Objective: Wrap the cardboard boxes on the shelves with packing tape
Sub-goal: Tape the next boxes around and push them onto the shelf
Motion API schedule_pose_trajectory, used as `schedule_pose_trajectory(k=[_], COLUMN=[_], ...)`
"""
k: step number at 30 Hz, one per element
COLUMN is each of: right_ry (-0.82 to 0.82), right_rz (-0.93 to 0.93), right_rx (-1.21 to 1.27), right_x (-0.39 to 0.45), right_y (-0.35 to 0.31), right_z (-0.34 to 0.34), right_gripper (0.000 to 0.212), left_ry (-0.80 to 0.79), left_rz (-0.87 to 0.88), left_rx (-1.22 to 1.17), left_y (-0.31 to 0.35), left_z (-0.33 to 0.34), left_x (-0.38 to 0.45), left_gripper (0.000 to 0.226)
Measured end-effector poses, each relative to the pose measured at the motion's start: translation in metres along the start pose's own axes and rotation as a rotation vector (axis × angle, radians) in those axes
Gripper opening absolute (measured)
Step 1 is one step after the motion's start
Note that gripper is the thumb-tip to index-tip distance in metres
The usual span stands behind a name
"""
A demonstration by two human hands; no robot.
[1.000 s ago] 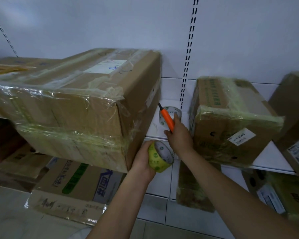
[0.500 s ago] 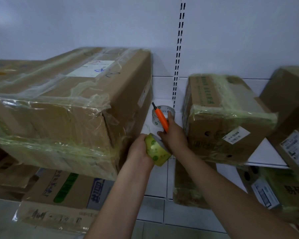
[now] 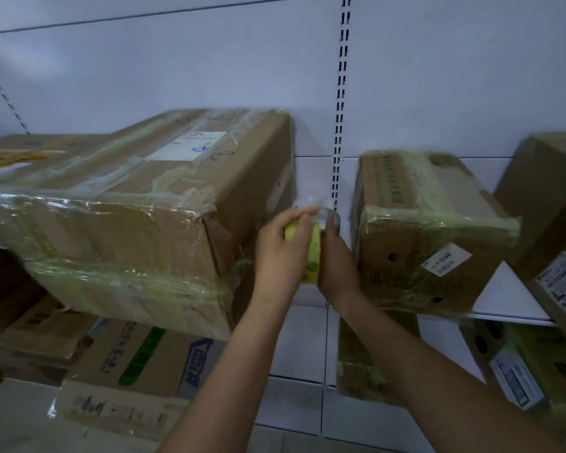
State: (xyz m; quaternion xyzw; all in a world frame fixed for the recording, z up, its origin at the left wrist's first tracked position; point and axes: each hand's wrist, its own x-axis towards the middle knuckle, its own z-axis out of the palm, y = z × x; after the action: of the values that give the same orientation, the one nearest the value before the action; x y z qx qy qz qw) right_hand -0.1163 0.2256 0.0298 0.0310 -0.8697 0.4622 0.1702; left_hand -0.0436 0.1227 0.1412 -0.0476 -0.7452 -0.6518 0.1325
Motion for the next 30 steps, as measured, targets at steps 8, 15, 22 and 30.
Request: schedule_pose_trajectory(k=[8,15,22,30], right_ry=[-0.074,-0.527,-0.644,-0.298], right_rz=[0.385,0.352,0.218,0.415], right_rx=[0.665,0.893,0.836,0.697], right_x=[-0.019,-0.044,-0.056,-0.109], right_y=[-0.034,-0.047,-0.032,-0.045], right_z=[-0.025,-0.053,-0.044,-0.013], right_gripper=[0.025,0.063,0.048,0.011], left_ry=[0.002,-0.025,0.008,-0.055], left_rz=[-0.098,-0.078,-0.24,-0.37], left_rx=[-0.178,-0.151,-0.164,-0.038], left_y=[-0.048,-0.062,-0.077,-0.078], left_z=[-0.026,-0.034,-0.043,-0.079], left_x=[-0.051,-0.064,-0.083,-0.119], left_gripper=[0.023,0.024,0.024,0.023])
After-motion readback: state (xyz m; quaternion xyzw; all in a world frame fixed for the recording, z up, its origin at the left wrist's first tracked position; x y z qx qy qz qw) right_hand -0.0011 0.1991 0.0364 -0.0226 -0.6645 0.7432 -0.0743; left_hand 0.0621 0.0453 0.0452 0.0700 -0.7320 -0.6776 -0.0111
